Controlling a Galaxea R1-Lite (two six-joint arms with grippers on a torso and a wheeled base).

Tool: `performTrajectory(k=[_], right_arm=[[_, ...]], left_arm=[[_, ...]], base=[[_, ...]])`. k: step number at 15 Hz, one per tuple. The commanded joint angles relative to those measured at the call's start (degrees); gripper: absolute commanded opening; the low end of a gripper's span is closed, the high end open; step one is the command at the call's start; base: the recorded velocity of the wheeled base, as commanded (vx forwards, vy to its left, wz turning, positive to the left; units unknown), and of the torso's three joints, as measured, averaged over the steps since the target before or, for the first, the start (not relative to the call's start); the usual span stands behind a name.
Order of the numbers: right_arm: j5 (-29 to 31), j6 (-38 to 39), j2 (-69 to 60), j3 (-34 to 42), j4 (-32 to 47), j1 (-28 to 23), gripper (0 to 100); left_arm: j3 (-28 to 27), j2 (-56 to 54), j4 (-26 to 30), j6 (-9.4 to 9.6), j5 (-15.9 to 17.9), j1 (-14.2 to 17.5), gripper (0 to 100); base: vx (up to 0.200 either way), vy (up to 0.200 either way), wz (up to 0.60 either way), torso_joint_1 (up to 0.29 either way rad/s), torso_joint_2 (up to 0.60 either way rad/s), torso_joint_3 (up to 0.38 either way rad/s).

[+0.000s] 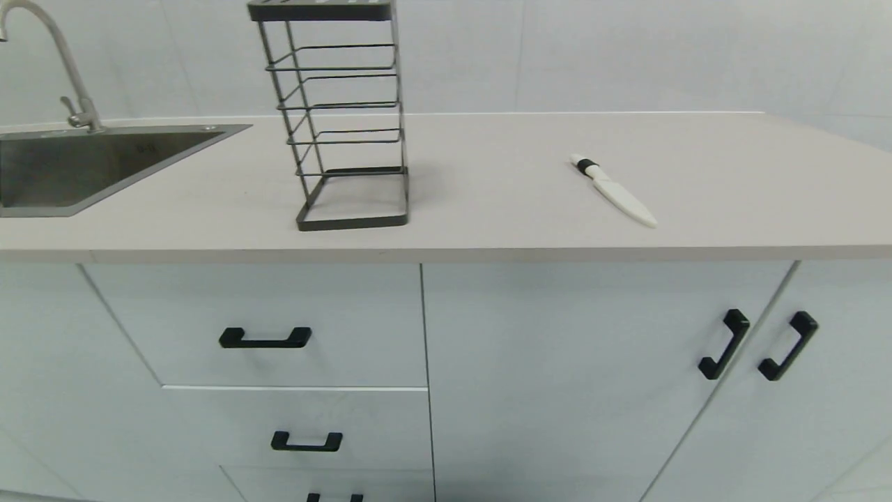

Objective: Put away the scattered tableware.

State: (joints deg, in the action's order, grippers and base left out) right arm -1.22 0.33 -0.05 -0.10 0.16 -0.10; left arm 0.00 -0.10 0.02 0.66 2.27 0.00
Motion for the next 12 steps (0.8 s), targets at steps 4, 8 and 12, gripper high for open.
performTrajectory(k=[4,8,12], right_arm=[[0.0,0.0,0.0,0.0,0.0,0.0,100],[0.0,0.0,0.0,0.0,0.0,0.0,100],[0.0,0.0,0.0,0.0,0.0,0.0,100]], left_arm=[[0.0,0.1,-0.1,0.04,-0.1,0.0,100],[0.0,0.1,-0.1,0.04,-0.3,0.0,100],[0.0,0.1,0.0,0.04,-0.3,0.0,100]], base=[[0.150,0.000,0.00,0.002,0.00,0.003],[0.000,0.000,0.00,0.000,0.00,0.000],[0.000,0.000,0.00,0.013,-0.02,-0.008]])
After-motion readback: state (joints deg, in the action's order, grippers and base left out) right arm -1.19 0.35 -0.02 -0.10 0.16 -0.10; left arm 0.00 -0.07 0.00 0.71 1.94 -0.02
